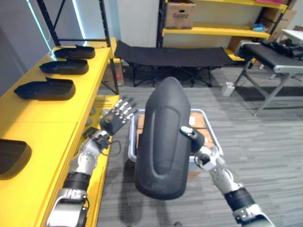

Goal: Walk over and take plastic housings, then place them on the shelf

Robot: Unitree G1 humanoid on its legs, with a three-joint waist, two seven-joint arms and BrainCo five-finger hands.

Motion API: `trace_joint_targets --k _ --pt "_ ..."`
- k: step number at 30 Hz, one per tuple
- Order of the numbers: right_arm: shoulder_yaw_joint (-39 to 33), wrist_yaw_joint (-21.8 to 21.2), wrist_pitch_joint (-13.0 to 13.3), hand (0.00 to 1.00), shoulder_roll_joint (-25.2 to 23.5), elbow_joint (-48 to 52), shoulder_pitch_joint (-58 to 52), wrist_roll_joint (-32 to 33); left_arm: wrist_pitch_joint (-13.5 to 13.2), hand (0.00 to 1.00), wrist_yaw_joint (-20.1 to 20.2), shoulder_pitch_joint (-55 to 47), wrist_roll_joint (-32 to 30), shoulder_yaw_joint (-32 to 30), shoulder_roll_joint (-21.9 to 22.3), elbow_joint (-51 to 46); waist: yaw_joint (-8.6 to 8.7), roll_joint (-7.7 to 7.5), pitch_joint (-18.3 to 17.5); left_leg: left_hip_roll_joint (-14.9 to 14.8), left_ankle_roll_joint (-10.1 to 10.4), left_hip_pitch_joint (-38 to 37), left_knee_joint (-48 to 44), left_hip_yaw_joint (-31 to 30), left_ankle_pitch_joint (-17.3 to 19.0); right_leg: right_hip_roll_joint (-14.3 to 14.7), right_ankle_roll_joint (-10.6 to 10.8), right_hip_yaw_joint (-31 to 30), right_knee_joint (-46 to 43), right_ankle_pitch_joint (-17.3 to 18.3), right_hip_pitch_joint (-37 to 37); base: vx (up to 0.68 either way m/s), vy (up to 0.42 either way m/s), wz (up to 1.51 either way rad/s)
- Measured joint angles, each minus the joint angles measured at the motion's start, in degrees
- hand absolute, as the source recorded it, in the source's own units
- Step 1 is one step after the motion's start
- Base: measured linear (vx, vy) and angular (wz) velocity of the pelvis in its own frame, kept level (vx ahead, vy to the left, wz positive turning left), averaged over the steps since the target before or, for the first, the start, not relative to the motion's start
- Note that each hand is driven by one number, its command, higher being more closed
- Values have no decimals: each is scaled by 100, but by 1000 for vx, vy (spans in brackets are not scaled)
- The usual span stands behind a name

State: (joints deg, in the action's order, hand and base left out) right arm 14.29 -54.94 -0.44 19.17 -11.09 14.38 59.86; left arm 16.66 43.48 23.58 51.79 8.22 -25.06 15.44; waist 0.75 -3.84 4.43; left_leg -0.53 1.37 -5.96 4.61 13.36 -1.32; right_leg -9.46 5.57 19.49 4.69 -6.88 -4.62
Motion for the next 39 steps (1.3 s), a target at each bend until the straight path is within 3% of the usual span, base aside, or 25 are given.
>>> trace_joint_targets --k 6,8,15,16,19,22,25,32,39 --pt "121 -2 -13 100 412 273 -2 9 498 0 408 -109 -413 555 -396 -555 5 100 54 -8 1 -1 1 102 1 6 1 -59 -10 -1 50 3 0 -7" --pt "166 4 -58 100 534 305 -2 14 733 0 435 -196 -875 824 -516 -549 21 137 68 -9 1 0 1 106 0 7 1 -60 -18 -1 53 6 -2 -2" --pt "379 25 -91 100 668 321 -3 22 745 0 953 -527 -1885 1210 -789 -546 20 143 65 0 0 19 1 66 -1 2 1 -50 -18 -1 51 3 2 2" --pt "389 26 -92 100 669 322 -3 23 736 100 964 -528 -1917 1276 -842 -547 21 147 62 0 0 19 1 63 -2 1 1 -51 -18 -1 50 0 0 0" --pt "390 71 -91 100 674 329 -3 68 717 100 851 -567 -2088 1331 -883 -545 26 173 49 9 -2 24 2 46 -4 -6 2 -45 -18 -1 49 -3 0 1" --pt "376 126 -91 100 734 329 -3 134 488 100 463 -567 -2080 1325 -892 -546 52 193 39 11 1 71 2 -35 -29 -11 1 30 -18 0 51 -9 -6 12" --pt "369 122 -91 100 751 329 -3 137 451 100 191 -567 -1843 1313 -926 -554 72 230 32 11 0 96 1 -63 -55 -11 1 62 -19 -1 59 -4 -5 6" --pt "245 110 -91 100 683 329 -5 247 322 100 -15 -567 -1122 1206 -911 -985 85 333 -31 13 -2 87 1 -60 -60 -13 1 62 -17 -2 53 0 0 0" --pt "228 119 -91 100 421 328 -5 261 244 100 -134 -571 -884 838 -726 -1315 151 363 -50 20 -5 71 1 -48 -72 20 -2 73 -20 -7 45 0 0 0"
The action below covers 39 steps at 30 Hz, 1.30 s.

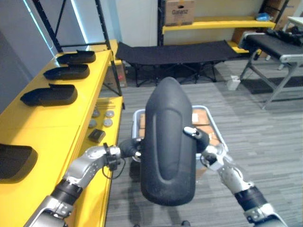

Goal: Walk over and take plastic housings, then place them on the shelf

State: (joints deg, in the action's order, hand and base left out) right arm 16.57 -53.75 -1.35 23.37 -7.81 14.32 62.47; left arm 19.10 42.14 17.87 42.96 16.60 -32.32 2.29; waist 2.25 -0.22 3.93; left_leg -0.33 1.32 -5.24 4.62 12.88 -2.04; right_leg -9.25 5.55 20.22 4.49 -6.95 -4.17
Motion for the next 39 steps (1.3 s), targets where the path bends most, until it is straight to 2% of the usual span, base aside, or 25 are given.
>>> trace_joint_targets --k 1,2,6,9,12,15,23,26,29,31,33,34,36,37,39 --pt "-7 -3 0 100 -39 0 0 1 -32 100 -17 0 6 -86 38 -19 8 0 0 1 -1 -4 0 6 -1 -1 0 -1 0 0 0 0 0 0" --pt "-16 -3 0 100 -68 0 -1 1 -32 0 -50 0 18 -97 42 -40 12 0 0 1 -1 -9 0 10 -1 0 0 -2 0 0 -2 0 0 0" --pt "-39 7 0 100 -149 4 -5 34 61 0 -94 0 65 -200 167 -153 16 0 0 1 -1 -13 0 12 -1 2 0 -1 0 1 -2 0 0 0" --pt "-58 11 0 100 -172 66 -35 37 275 0 -121 -1 94 -205 170 -319 22 1 -1 2 -1 -12 0 12 -1 2 -1 -1 0 2 1 0 0 0" --pt "-67 15 -6 100 -179 123 -105 115 472 0 -114 -14 -139 -185 177 -590 24 1 -1 5 -1 -11 0 13 -1 0 0 -1 0 3 4 0 0 0" --pt "-86 90 -19 100 -179 277 -298 149 532 0 -127 -205 -483 -125 178 -829 43 2 -1 4 0 -5 1 13 0 -1 -4 1 1 18 13 0 0 0" --pt "-87 143 -138 100 -176 282 -409 146 599 0 -20 -485 -753 276 191 -914 47 30 -20 5 0 35 0 12 0 0 -4 5 1 45 68 0 0 0" --pt "-87 143 -140 100 -186 308 -416 145 605 0 -180 -485 -760 284 245 -918 48 32 -22 5 0 37 0 9 0 0 -1 5 1 42 68 0 0 0" --pt "-87 143 -152 100 -185 324 -416 139 592 0 -741 -490 -734 278 417 -860 44 31 -22 6 0 38 0 8 0 -1 0 4 1 42 69 0 0 0" --pt "-89 140 -172 100 -184 324 -416 138 500 0 -1135 -489 -733 227 531 -531 45 38 -26 -1 0 39 1 9 0 0 -1 -2 2 42 70 0 0 0" --pt "-108 133 -219 100 -181 324 -417 136 344 0 -1618 -485 -769 72 660 225 42 40 -28 -10 0 48 1 12 0 -20 -3 -11 2 43 81 0 0 0" --pt "-123 133 -232 100 -180 324 -418 136 315 0 -1713 -487 -823 -22 697 435 42 39 -29 -11 1 51 1 11 0 -20 -3 -13 2 43 84 0 0 0" --pt "-181 128 -240 100 -182 324 -422 133 -146 0 -2232 -488 -1459 -534 829 1198 28 33 -30 -14 3 62 1 10 -2 -19 -7 -14 1 39 82 0 0 0" --pt "-187 129 -240 100 -182 324 -422 133 -267 0 -2353 -488 -1533 -694 829 1344 24 30 -32 -15 2 66 1 10 -2 -18 -8 -14 1 38 84 0 0 0" --pt "-219 129 -240 100 -220 323 -464 94 -938 0 -2870 -432 -1952 -1329 825 1872 1 9 -36 -19 3 70 0 -6 -2 -13 -8 -14 1 12 75 15 1 4"
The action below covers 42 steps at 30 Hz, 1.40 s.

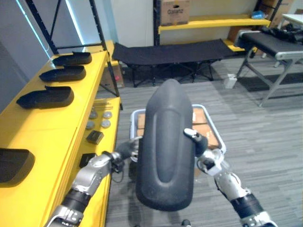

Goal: Walk over and take plastic housings, then place them on the shelf

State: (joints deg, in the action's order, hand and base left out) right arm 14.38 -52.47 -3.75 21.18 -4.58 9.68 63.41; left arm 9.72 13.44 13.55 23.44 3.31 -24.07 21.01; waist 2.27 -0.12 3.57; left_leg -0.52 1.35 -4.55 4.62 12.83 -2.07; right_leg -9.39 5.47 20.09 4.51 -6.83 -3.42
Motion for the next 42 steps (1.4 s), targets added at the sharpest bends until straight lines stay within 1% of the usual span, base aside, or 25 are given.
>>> trace_joint_targets --k 1,3,5,6,7,8,10,13,14,15,16,17,18,19,20,21,24,25,27,29,30,31,33,37,42 --pt "-15 0 0 100 -33 -1 -10 -19 -182 0 -121 32 -66 -148 -9 133 -4 -8 0 0 0 1 0 -5 0 0 0 0 0 0 -2 15 2 5" --pt "-53 -1 1 100 -209 -2 -59 -123 -823 0 -669 204 -403 -625 -21 454 -41 -55 -4 0 0 11 -1 -20 0 -1 -1 1 0 -1 -3 7 2 4" --pt "-55 -2 1 100 -307 -4 -89 -136 -1220 0 -1066 408 -565 -788 -23 567 -113 -98 -3 0 0 19 -1 -27 0 -1 -2 4 1 -2 -1 -4 -1 2" --pt "-54 -2 4 100 -411 -15 -105 -163 -1562 0 -1395 625 -660 -926 -23 618 -152 -142 -20 0 4 49 -1 -50 -5 -3 -4 16 1 -3 13 -6 -1 7" --pt "-54 -4 9 100 -452 -15 -105 -207 -1701 0 -1548 702 -679 -971 -28 620 -154 -158 -24 2 7 58 -1 -63 -8 -4 -5 25 1 -3 16 -5 0 8" --pt "-51 -4 15 100 -528 -25 -106 -286 -1927 0 -1834 859 -795 -1045 -37 620 -162 -184 -31 3 5 60 -2 -71 -10 -4 -5 29 1 -3 14 2 2 4" --pt "-24 -8 26 100 -598 -31 -114 -362 -2172 0 -2112 1133 -822 -1204 -40 618 -164 -202 -40 5 5 61 -1 -75 -10 -6 -5 29 1 -3 13 0 0 0" --pt "-25 -9 89 100 -607 -37 -167 -422 -2209 0 -2159 1395 -775 -1222 -64 618 -165 -201 -39 6 5 61 -2 -77 -10 -6 -5 30 0 -3 12 0 0 0" --pt "-28 -8 99 100 -602 -39 -186 -541 -2156 0 -2007 1472 -682 -1223 -88 616 -158 -201 -39 5 5 60 -2 -77 -10 -4 -6 29 0 -3 12 0 0 0" --pt "-39 -6 99 100 -597 -53 -205 -643 -2012 0 -1652 1528 -421 -1183 -137 616 -150 -201 -39 4 5 60 -2 -76 -10 -2 -6 28 0 -3 12 0 0 0" --pt "-52 -6 99 100 -594 -68 -215 -699 -1908 0 -1440 1554 -275 -1146 -168 613 -150 -201 -39 3 5 59 -2 -76 -10 -2 -6 28 0 -3 12 0 0 0" --pt "-85 -4 100 100 -586 -114 -215 -830 -1583 0 -915 1573 138 -1058 -252 580 -148 -200 -39 4 5 56 -2 -73 -10 -3 -6 26 0 -3 10 0 0 0" --pt "-145 -2 100 100 -548 -188 -215 -915 -1128 0 -314 1575 651 -828 -389 534 -158 -200 -39 5 5 56 -2 -74 -10 -5 -6 27 0 -3 7 0 0 0" --pt "-199 -1 118 100 -539 -226 -214 -991 -895 0 -55 1572 863 -719 -452 498 -164 -200 -39 5 5 56 -2 -74 -10 -5 -6 27 0 -3 7 0 0 0" --pt "-302 20 170 100 -489 -301 -207 -1174 -426 0 470 1546 1199 -495 -586 382 -173 -200 -38 6 5 52 -3 -75 -10 -7 -6 29 0 -3 0 0 0 0" --pt "-334 37 224 100 -433 -321 -199 -1279 -217 0 718 1511 1325 -358 -676 278 -178 -198 -37 7 5 51 -3 -75 -10 -8 -5 29 0 -3 -2 0 0 0" --pt "-426 285 520 100 59 -330 -91 -1649 714 0 1764 1036 1801 239 -1050 -712 -171 -184 -29 6 5 43 -2 -69 -9 -7 -5 28 0 -3 -7 0 0 0" --pt "-433 336 560 100 161 -329 -39 -1717 838 0 1888 928 1875 300 -1073 -855 -168 -176 -24 6 6 40 -2 -67 -9 -7 -5 26 0 -3 -8 0 0 0" --pt "-527 647 813 100 469 -188 85 -2012 1271 0 2173 540 1935 443 -1109 -1247 -160 -119 15 4 7 -9 -2 -50 -8 2 -5 23 -2 -3 -47 -3 -4 -2" --pt "-701 867 981 100 635 5 106 -2173 1484 0 2327 299 1934 440 -1157 -1423 -159 -61 45 3 8 -45 -1 -31 -4 30 -6 19 -1 2 -72 -14 -17 -4" --pt "-747 914 1014 100 699 82 120 -2202 1532 0 2355 241 1934 436 -1189 -1499 -158 -46 55 3 8 -40 0 -23 -5 29 -8 20 -1 5 -64 -32 -14 -4" --pt "-831 1021 1043 100 894 286 143 -2277 1670 0 2442 144 1918 426 -1217 -1663 -157 -20 70 4 8 -45 1 -9 -5 27 -4 22 -1 38 -64 0 0 0" --pt "-878 1029 1049 100 1127 480 202 -2370 1787 0 2551 34 1922 428 -1286 -1883 -151 -12 72 -3 9 -46 4 -4 -4 34 -11 25 0 48 -62 0 0 0" --pt "-878 954 1016 100 1421 650 202 -2368 1920 0 2832 -23 1920 429 -1438 -1935 -132 -10 73 -5 9 -46 23 0 -6 35 -7 28 0 50 -57 0 0 0" --pt "-876 855 965 100 1541 650 202 -2356 1932 0 2825 -54 1922 436 -1440 -1938 -125 -11 73 4 9 -40 3 -16 -5 29 10 40 -1 35 -58 5 1 1"
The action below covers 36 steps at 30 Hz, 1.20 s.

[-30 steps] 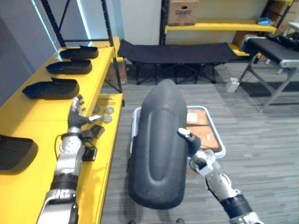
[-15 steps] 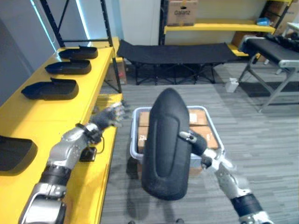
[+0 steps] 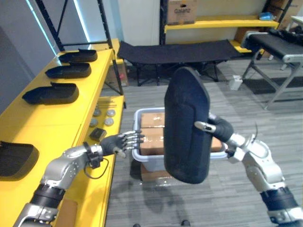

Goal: Walk over and take plastic housings, then place them on the shelf

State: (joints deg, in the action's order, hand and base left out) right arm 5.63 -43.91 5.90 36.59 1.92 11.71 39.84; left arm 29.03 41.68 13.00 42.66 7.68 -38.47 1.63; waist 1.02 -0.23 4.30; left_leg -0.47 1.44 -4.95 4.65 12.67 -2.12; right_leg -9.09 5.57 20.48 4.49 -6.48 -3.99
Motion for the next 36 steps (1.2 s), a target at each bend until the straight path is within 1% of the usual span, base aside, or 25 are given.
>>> trace_joint_targets --k 2,6,9,14,17,18,23,25,27,28,30,32,36 --pt "6 -83 -10 100 39 0 1 0 19 0 -5 -7 -3 29 0 0 0 0 0 2 0 5 0 -13 0 0 0 2 0 0 -2 15 1 4" --pt "94 -257 -14 100 63 0 77 2 156 0 -106 -15 -48 188 -3 2 6 0 0 6 0 5 0 -17 0 -3 1 3 0 0 -2 0 0 0" --pt "308 -402 -15 100 66 2 152 41 171 0 -235 -15 -85 433 11 6 7 -2 0 7 -1 3 1 -16 0 -3 1 2 0 1 -2 0 0 0" --pt "517 -490 -16 100 66 9 270 83 188 0 -380 -7 -269 490 65 223 7 -4 -2 9 -2 -1 2 -3 -2 -5 1 -2 0 0 2 0 0 0" --pt "521 -527 -116 100 64 42 339 339 188 0 -452 0 -275 495 76 418 7 -9 -4 10 -2 -3 1 6 -2 -5 0 -9 0 0 6 0 0 0" --pt "523 -582 -194 100 64 111 380 341 183 0 -451 12 -276 525 82 479 7 -11 -6 8 -2 -2 1 9 -2 -2 -2 -10 0 -3 7 0 0 0" --pt "793 -642 -258 100 49 166 484 340 138 0 -441 53 -276 699 155 537 9 -24 -14 9 -3 -4 1 8 -3 -1 4 -16 -1 -19 5 0 0 0" --pt "936 -651 -361 100 25 164 484 339 97 0 -430 86 -268 717 179 536 7 -27 -16 12 -3 -4 2 7 -4 -3 5 -16 -1 -20 4 0 0 0" --pt "1007 -663 -397 100 -26 153 485 337 40 0 -409 157 -258 733 179 524 6 -27 -16 11 -3 -4 24 5 -5 -3 4 -15 0 -20 3 0 0 0" --pt "1046 -669 -397 100 -66 134 485 338 -21 0 -406 211 -239 776 178 501 4 -26 -16 12 -3 -5 27 3 -7 -4 4 -14 -1 -20 3 0 0 0" --pt "1159 -700 -397 100 -100 72 491 335 -39 0 -395 313 -192 901 179 373 -1 -28 -17 15 -6 -5 27 -2 -10 -6 3 -10 -1 -20 1 0 0 0" --pt "1304 -723 -397 100 -144 -59 494 330 -66 0 -378 332 27 946 192 109 2 -29 -18 16 -6 -4 27 -7 -11 -7 3 -4 -1 -21 -1 0 0 0" --pt "1534 -698 -395 100 -158 -333 560 246 -145 0 -325 493 142 1140 206 -181 -4 -24 -21 21 -3 3 28 -64 -31 -7 2 26 -1 -21 -17 1 -3 6"
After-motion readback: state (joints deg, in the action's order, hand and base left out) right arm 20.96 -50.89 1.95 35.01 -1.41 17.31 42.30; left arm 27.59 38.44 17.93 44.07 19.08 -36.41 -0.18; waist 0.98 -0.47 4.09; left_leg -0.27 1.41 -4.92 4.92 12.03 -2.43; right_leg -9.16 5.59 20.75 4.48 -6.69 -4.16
